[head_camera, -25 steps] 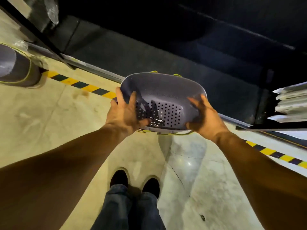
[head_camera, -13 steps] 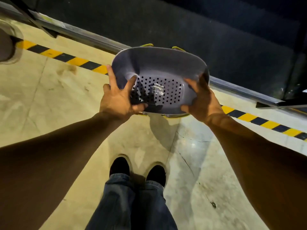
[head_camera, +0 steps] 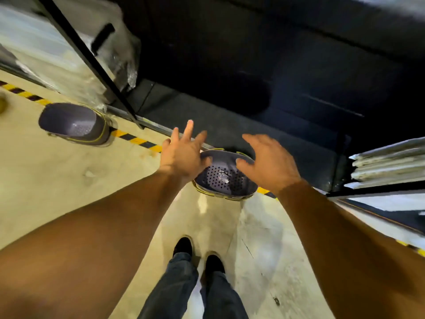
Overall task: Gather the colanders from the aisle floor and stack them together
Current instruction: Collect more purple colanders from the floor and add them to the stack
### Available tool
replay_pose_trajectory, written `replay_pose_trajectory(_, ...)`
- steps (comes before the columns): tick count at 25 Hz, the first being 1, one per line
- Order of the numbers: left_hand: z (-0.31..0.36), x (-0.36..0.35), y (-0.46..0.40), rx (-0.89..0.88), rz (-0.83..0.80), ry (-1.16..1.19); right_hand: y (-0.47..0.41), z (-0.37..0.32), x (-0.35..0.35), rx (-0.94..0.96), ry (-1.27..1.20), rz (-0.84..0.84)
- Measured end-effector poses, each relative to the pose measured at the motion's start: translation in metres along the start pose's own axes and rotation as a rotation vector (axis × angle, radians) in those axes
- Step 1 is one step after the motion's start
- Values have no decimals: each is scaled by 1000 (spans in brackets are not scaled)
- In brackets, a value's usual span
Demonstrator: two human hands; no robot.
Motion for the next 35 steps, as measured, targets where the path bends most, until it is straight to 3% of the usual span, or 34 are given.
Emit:
replay_pose_trajectory(5, -27, 238, 40, 98, 143, 31, 27, -93, 204, 115, 64, 72)
replay_pose_trajectory(9, -53, 369, 76, 153, 334, 22, 50, -140, 296, 186, 74, 74)
replay_pose_trajectory(12, -87, 426, 111, 235, 425, -18, 47, -197, 329, 284, 58, 86)
replay_pose_trajectory(16, -155, 471, 165, 341, 469, -60, 43, -309, 334, 490, 11, 96)
replay_pose_trajectory(24, -346, 518, 260, 645, 476, -126, 43, -557, 272, 858, 15, 42)
replay_pose_trajectory(29, -477, 528, 292, 713, 449, -164, 29, -704, 226, 935, 39, 46)
replay_pose_trajectory(35, -581, 516, 251, 627, 370, -168, -9, -787, 175, 873, 25, 36)
Point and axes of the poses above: each hand's wrist, its own y-axis away from the middle knuckle, its own x-axis out of the back of the hand, z = x × y, the point moved 9 cm from there along -y, towards the middle knuckle, and after that the axes turned 12 degrees about z, right-handed, at the moved point
